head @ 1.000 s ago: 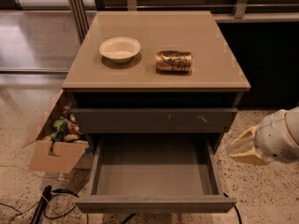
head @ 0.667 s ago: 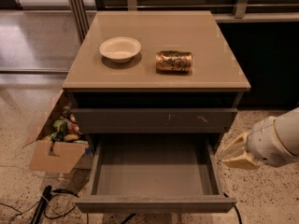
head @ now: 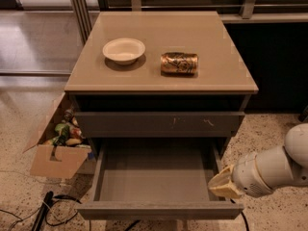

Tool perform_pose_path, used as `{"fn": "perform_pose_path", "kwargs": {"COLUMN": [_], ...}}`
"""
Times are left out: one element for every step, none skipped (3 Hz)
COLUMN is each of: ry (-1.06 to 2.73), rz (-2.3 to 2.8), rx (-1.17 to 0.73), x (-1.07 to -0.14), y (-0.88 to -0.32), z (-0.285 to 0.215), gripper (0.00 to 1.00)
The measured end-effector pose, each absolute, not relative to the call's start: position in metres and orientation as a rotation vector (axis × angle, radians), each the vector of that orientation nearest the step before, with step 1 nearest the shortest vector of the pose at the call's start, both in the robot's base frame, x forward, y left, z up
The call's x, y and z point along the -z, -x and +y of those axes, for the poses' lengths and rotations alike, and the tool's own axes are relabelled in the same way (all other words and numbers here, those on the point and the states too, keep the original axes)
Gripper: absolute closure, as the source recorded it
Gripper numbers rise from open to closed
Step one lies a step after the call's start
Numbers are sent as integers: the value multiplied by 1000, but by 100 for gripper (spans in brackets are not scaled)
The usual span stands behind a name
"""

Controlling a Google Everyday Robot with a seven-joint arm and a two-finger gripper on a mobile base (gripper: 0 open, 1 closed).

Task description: Close middle drawer

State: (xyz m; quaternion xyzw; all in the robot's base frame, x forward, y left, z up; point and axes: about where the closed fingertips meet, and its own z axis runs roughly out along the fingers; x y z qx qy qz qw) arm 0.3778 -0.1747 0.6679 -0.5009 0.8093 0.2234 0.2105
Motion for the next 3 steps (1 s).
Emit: {"fn": "perform_pose_path", "kwargs": {"ry": [1336, 1348, 1435], "rz": [2207, 2157, 2078], "rx": [-641, -641, -586], "x": [-629, -606, -603], "y": [-372, -376, -390], "z": [-173, -177, -185], "gripper": [100, 100, 100]}}
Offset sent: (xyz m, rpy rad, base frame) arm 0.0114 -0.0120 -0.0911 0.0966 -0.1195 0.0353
